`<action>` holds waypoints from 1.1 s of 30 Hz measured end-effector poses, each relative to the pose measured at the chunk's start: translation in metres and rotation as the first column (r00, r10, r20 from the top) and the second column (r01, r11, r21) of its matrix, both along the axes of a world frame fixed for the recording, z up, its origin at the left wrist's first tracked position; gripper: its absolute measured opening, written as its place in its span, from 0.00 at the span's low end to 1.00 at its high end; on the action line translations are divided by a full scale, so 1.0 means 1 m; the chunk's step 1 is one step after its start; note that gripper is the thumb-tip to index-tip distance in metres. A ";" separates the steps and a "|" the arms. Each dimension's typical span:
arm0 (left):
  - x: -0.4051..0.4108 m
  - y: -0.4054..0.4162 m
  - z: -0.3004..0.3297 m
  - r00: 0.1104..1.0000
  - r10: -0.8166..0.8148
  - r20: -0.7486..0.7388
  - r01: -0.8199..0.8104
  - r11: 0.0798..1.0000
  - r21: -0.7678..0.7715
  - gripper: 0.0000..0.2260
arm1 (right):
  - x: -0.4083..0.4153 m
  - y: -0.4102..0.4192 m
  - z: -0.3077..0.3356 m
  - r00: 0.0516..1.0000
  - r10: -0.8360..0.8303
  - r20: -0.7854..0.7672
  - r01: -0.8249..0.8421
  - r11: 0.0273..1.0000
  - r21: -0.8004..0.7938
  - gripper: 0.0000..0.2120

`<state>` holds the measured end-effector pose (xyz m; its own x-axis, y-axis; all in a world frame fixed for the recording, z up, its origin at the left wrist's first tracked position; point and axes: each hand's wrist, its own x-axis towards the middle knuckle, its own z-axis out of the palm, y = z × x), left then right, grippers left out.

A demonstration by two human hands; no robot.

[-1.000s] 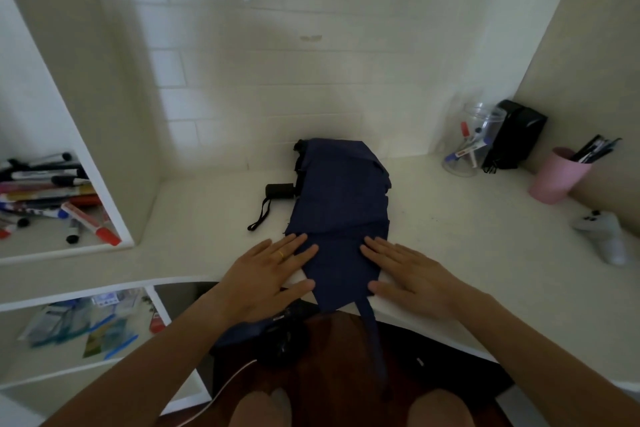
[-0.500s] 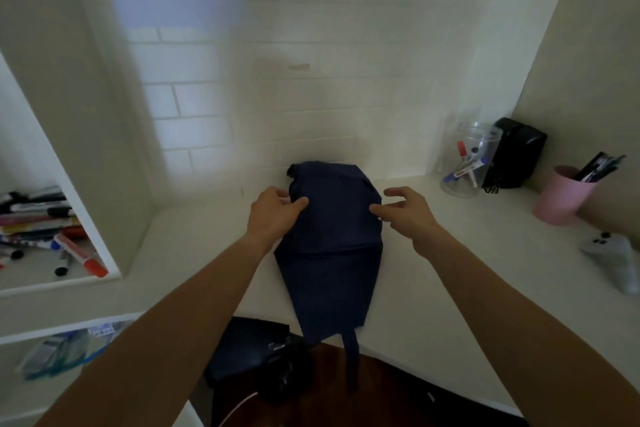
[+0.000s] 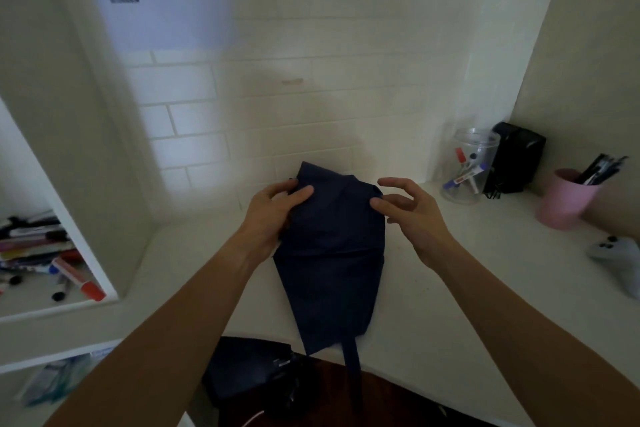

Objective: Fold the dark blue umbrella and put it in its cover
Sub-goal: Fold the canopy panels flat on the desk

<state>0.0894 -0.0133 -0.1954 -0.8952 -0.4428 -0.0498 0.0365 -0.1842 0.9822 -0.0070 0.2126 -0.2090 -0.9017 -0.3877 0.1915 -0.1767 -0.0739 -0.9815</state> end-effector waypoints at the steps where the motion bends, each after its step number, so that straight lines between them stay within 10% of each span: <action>1: 0.004 0.001 0.003 1.000 0.006 -0.027 -0.007 1.000 -0.017 0.19 | 0.003 0.003 0.001 1.000 0.004 -0.028 -0.004 1.000 -0.004 0.16; 11: 0.042 0.010 -0.003 0.999 -0.031 0.019 0.032 0.995 -0.091 0.14 | 0.021 0.018 -0.010 0.962 0.041 -0.270 0.008 0.984 0.178 0.14; 21: 0.075 0.015 -0.022 0.997 -0.013 0.070 0.019 0.996 -0.091 0.12 | 0.048 0.023 -0.036 0.998 0.056 -0.020 -0.051 0.979 0.198 0.08; 33: 0.086 0.017 -0.025 0.993 0.050 0.108 -0.034 0.989 -0.146 0.13 | 0.055 0.038 -0.039 0.985 0.047 -0.164 -0.024 0.990 0.140 0.05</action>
<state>0.1755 0.0036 -0.2205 -0.8683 -0.4894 -0.0808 -0.0696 -0.0411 0.9967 0.0482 0.2503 -0.2476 -0.8470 -0.4517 0.2804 -0.3377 0.0497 -0.9399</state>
